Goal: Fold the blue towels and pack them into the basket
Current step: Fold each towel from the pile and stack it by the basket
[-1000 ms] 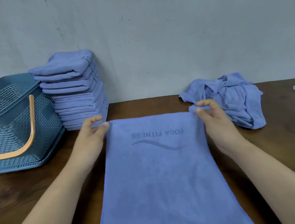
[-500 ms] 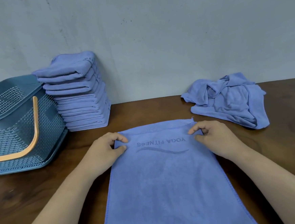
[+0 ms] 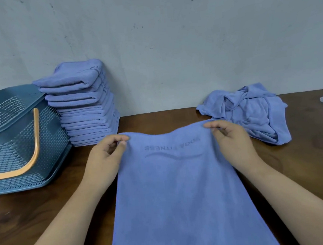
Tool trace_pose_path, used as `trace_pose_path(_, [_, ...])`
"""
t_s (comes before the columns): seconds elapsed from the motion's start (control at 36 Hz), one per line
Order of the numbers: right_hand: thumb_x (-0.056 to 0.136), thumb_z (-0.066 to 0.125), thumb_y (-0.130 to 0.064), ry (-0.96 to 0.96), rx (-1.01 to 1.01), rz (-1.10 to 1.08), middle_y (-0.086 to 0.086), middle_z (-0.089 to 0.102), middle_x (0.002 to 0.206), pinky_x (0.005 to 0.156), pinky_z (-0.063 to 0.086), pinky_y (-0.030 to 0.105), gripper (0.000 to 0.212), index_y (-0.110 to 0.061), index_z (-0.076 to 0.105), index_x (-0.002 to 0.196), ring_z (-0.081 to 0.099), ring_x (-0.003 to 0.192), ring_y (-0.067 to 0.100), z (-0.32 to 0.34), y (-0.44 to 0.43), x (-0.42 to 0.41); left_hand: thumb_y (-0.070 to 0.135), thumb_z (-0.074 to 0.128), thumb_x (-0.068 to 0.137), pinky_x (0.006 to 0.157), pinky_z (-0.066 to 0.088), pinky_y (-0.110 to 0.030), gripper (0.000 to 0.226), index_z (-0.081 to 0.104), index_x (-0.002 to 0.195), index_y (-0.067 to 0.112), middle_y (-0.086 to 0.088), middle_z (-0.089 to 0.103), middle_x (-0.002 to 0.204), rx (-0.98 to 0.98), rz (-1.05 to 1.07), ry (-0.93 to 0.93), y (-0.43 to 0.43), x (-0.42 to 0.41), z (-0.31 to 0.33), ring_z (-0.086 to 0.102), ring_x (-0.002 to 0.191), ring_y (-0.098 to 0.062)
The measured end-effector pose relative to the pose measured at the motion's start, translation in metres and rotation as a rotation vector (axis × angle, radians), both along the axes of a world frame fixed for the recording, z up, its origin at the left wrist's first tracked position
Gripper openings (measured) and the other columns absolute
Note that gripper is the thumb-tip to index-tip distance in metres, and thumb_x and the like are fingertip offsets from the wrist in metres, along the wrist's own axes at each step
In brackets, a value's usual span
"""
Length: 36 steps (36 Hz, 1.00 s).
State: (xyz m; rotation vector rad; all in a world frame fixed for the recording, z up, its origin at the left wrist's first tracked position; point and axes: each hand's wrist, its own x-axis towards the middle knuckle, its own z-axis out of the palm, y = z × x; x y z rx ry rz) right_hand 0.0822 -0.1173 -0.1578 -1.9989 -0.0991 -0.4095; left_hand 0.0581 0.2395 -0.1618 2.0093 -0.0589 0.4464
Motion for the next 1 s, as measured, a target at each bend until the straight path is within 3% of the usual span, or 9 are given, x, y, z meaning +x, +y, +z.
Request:
trace_pose_path(0.06, [0.102, 0.061, -0.016, 0.048, -0.259, 0.011, -0.012, 0.072, 0.118, 0.085, 0.043, 0.011, 0.029, -0.027, 0.073, 0.126, 0.062, 0.102, 0.01, -0.011, 0.003, 0.005, 0.033, 0.066, 0.103, 0.092, 0.044, -0.021, 0.02, 0.072, 0.122, 0.037, 0.021, 0.068, 0.116, 0.281, 0.028, 0.084, 0.001, 0.004, -0.008, 0.061, 0.111, -0.007])
trace_pose_path(0.11, [0.101, 0.062, -0.014, 0.084, -0.475, 0.051, 0.0, 0.069, 0.129, 0.094, 0.043, 0.022, 0.033, -0.017, 0.071, 0.133, 0.058, 0.115, 0.02, -0.022, 0.003, 0.005, 0.038, 0.063, 0.104, 0.104, 0.042, -0.032, 0.026, 0.066, 0.13, 0.037, 0.02, 0.062, 0.126, 0.518, -0.011, 0.155, 0.002, 0.004, -0.017, 0.052, 0.118, -0.01])
trace_pose_path(0.28, [0.104, 0.059, -0.012, 0.073, -0.563, 0.063, 0.001, 0.064, 0.139, 0.104, 0.044, 0.031, 0.036, -0.01, 0.067, 0.139, 0.054, 0.123, 0.027, -0.024, 0.004, 0.001, 0.04, 0.06, 0.105, 0.11, 0.042, -0.039, 0.032, 0.063, 0.137, 0.032, 0.019, 0.058, 0.134, 0.61, -0.038, 0.169, 0.005, 0.001, -0.018, 0.048, 0.121, -0.012])
trace_pose_path(0.36, [0.103, 0.06, -0.009, 0.059, -0.498, 0.053, -0.001, 0.063, 0.141, 0.098, 0.041, 0.021, 0.038, -0.012, 0.066, 0.14, 0.056, 0.122, 0.018, -0.023, 0.003, 0.0, 0.038, 0.061, 0.105, 0.109, 0.042, -0.037, 0.032, 0.063, 0.136, 0.033, 0.02, 0.058, 0.134, 0.603, -0.038, 0.172, 0.004, 0.001, -0.018, 0.048, 0.121, -0.009])
trace_pose_path(0.42, [0.101, 0.061, -0.008, 0.041, -0.437, 0.017, -0.004, 0.063, 0.136, 0.088, 0.039, 0.013, 0.04, -0.014, 0.066, 0.14, 0.059, 0.102, 0.001, -0.022, 0.001, 0.001, 0.034, 0.064, 0.104, 0.105, 0.042, -0.03, 0.03, 0.064, 0.134, 0.034, 0.021, 0.059, 0.131, 0.58, -0.029, 0.166, 0.005, 0.002, -0.018, 0.049, 0.121, -0.007])
trace_pose_path(0.5, [0.1, 0.061, -0.007, 0.036, -0.419, -0.023, -0.01, 0.059, 0.118, 0.085, 0.04, 0.019, 0.042, -0.016, 0.065, 0.14, 0.055, 0.087, -0.001, -0.025, -0.003, 0.001, 0.024, 0.069, 0.1, 0.093, 0.039, -0.014, 0.027, 0.067, 0.122, 0.04, 0.025, 0.061, 0.122, 0.476, 0.007, 0.124, 0.006, 0.003, -0.018, 0.054, 0.117, 0.0])
trace_pose_path(0.64, [0.102, 0.055, -0.007, 0.075, -0.594, -0.008, 0.004, 0.065, 0.133, 0.104, 0.042, 0.031, 0.042, -0.009, 0.063, 0.143, 0.052, 0.12, 0.028, -0.031, -0.002, 0.002, 0.023, 0.071, 0.097, 0.092, 0.045, -0.019, 0.022, 0.068, 0.112, 0.04, 0.022, 0.071, 0.112, 0.293, 0.034, 0.158, 0.008, 0.005, -0.017, 0.061, 0.112, 0.003])
trace_pose_path(0.86, [0.108, 0.051, -0.019, 0.118, -0.671, -0.039, -0.005, 0.057, 0.148, 0.105, 0.044, 0.041, 0.038, -0.024, 0.064, 0.143, 0.048, 0.129, 0.027, -0.026, -0.001, -0.002, 0.023, 0.078, 0.093, 0.09, 0.05, -0.028, 0.042, 0.058, 0.125, 0.041, 0.023, 0.071, 0.101, 0.19, 0.008, 0.222, 0.008, 0.008, -0.017, 0.061, 0.101, -0.003])
trace_pose_path(1.0, [0.109, 0.046, -0.026, 0.133, -0.729, -0.09, -0.013, 0.055, 0.148, 0.101, 0.042, 0.041, 0.037, -0.031, 0.061, 0.143, 0.046, 0.133, 0.021, -0.026, 0.0, -0.005, 0.036, 0.085, 0.088, 0.073, 0.045, -0.027, 0.053, 0.051, 0.129, 0.042, 0.018, 0.074, 0.094, 0.205, 0.027, 0.262, 0.007, 0.009, -0.015, 0.063, 0.08, -0.002])
